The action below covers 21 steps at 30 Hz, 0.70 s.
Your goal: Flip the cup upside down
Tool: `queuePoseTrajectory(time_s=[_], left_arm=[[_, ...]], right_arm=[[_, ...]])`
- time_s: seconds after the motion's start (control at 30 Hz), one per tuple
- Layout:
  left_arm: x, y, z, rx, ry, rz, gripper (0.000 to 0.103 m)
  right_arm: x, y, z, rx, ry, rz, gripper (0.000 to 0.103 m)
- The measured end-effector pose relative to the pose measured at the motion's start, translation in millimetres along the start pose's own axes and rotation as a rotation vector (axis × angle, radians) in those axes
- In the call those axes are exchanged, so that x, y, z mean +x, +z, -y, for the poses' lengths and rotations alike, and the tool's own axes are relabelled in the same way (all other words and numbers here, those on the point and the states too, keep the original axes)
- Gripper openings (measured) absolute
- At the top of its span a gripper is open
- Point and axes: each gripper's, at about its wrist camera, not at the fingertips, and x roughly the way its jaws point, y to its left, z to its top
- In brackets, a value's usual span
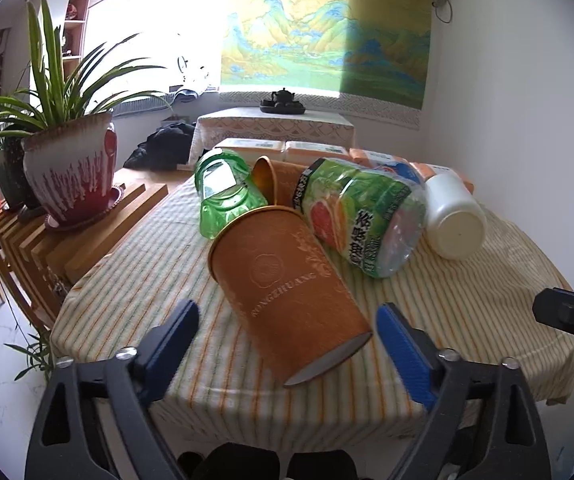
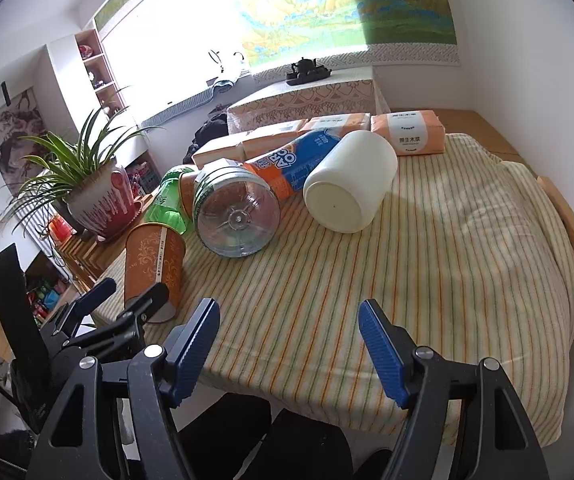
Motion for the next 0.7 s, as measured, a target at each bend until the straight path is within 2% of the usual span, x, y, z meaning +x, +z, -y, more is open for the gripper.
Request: queuePoseTrajectory(time_s=[0.13, 0.23, 0.3, 0.43, 0.7], left_arm=[[0.0, -2.8, -3.8, 0.004, -0.003, 0.003, 0.088], [0.9, -3.3, -4.1, 0.02, -0.005, -0.006, 0.075], [0.8, -4.2, -4.0, 0.027, -0.007, -0.008, 0.074], [-1.2, -3.9, -7.5, 0.033, -0.007, -0.006, 0.063], [-13.2, -1.2, -13.0, 0.081, -0.02, 0.003, 0.063]], right_arm=[[1.4, 1.3, -2.6, -0.004, 0.002, 0.0, 0.068], [2.0, 1.9, -5.3, -0.008, 0.003, -0.001, 0.068], [2.8, 1.8, -7.1, -0.008, 0.004, -0.002, 0.068], [5.0, 1.2, -8.4, -0.005, 0.007, -0.007, 0.068], [9.8, -0.7, -10.6, -0.004, 0.015, -0.019, 0.068]])
